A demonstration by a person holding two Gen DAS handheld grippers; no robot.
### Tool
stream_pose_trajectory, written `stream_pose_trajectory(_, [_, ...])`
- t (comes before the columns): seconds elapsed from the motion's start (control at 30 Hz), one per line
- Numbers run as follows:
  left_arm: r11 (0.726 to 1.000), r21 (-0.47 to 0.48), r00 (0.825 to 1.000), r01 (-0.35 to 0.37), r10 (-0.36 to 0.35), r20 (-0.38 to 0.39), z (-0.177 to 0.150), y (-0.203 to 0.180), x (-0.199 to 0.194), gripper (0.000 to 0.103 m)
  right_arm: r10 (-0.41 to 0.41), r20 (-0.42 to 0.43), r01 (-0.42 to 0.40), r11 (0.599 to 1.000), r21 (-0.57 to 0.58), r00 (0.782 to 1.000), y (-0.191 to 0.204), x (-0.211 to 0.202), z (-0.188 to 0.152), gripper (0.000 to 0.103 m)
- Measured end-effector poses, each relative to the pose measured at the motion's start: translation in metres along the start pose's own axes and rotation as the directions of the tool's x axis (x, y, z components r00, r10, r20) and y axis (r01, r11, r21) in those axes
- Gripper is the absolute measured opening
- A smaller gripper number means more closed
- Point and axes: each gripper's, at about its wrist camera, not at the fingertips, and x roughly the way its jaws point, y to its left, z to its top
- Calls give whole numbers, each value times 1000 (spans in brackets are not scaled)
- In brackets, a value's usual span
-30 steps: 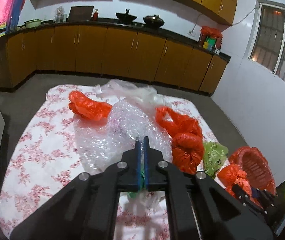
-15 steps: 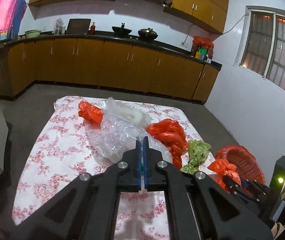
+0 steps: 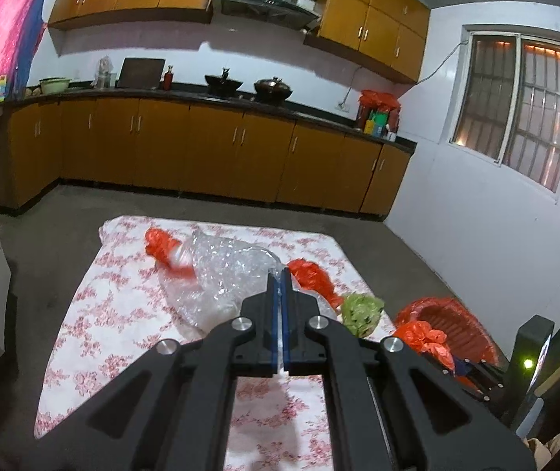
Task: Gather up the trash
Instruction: 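Grasp the clear bubble wrap with the left tool while the right tool holds the red bag, then carry both bags over the red basket and open both tools to drop them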
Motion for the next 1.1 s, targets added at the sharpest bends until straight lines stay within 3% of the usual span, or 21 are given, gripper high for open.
stream_pose_trajectory(0.57, [991,10,990,137,-137,16,5,-44,-5,3,-25,58,23,999,30,998,-24,-21,11,24])
stream_pose_trajectory(0.83, [969,29,969,245,-245,2,4,-87,8,3,-97,80,92,994,64,992,-61,-34,13,24])
stream_pose_trajectory(1.1, [930,48,931,363,-361,-55,-13,-141,40,3,-193,80,182,976,122,978,-114,-42,11,24])
